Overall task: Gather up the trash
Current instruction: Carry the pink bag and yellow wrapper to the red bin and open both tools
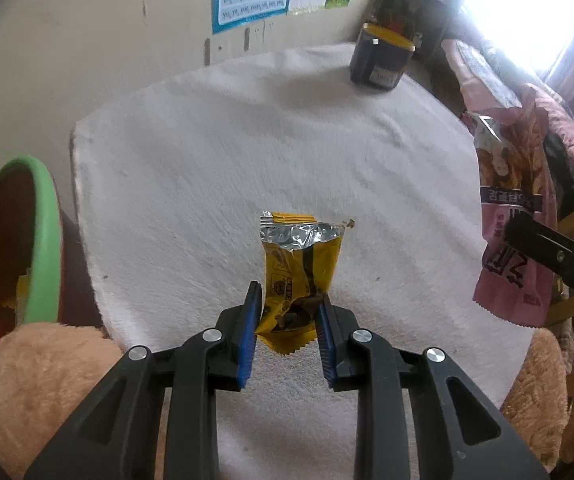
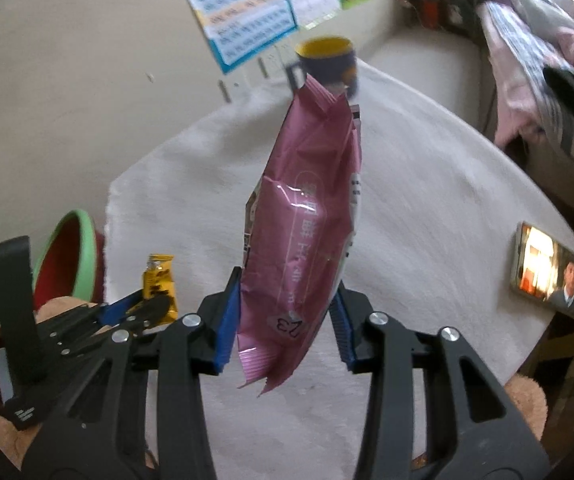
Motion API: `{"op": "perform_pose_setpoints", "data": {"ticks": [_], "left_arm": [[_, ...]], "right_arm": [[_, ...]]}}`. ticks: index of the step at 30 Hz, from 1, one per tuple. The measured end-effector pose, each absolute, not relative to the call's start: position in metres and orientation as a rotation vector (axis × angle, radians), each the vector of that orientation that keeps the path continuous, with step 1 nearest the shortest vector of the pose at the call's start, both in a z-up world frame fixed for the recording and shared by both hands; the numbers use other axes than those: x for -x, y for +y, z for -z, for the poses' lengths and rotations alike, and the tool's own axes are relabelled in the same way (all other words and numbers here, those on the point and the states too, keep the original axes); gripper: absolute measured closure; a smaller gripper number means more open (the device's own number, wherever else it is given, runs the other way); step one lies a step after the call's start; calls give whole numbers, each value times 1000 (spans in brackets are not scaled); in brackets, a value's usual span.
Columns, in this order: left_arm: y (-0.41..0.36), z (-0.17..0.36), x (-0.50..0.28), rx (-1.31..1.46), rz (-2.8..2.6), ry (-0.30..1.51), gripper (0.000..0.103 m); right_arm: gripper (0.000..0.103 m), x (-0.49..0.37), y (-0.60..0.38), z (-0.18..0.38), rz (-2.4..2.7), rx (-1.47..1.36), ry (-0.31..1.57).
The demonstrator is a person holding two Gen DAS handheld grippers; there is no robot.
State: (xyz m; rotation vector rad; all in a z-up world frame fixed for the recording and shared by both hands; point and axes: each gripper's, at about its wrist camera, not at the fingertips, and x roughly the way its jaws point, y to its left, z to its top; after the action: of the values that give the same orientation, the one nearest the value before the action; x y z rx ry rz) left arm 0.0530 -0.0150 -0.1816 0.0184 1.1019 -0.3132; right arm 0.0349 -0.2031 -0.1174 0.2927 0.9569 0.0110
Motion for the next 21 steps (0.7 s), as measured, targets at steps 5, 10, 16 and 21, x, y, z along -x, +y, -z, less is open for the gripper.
{"op": "perform_pose_setpoints", "data": {"ticks": [5, 10, 16, 21], "left_arm": [[-3, 159, -49, 1, 294, 1048, 79], [16, 131, -47, 37, 276, 981, 79], [34, 113, -44, 82, 269, 945, 79], [48, 103, -41, 98, 252, 914, 79]], "right_arm": [[63, -31, -190, 96, -49, -273, 918], [63, -28, -178, 82, -79, -254, 899], [63, -26, -163, 75, -107, -234, 897], [63, -26, -152, 74, -122, -217, 905]]}}
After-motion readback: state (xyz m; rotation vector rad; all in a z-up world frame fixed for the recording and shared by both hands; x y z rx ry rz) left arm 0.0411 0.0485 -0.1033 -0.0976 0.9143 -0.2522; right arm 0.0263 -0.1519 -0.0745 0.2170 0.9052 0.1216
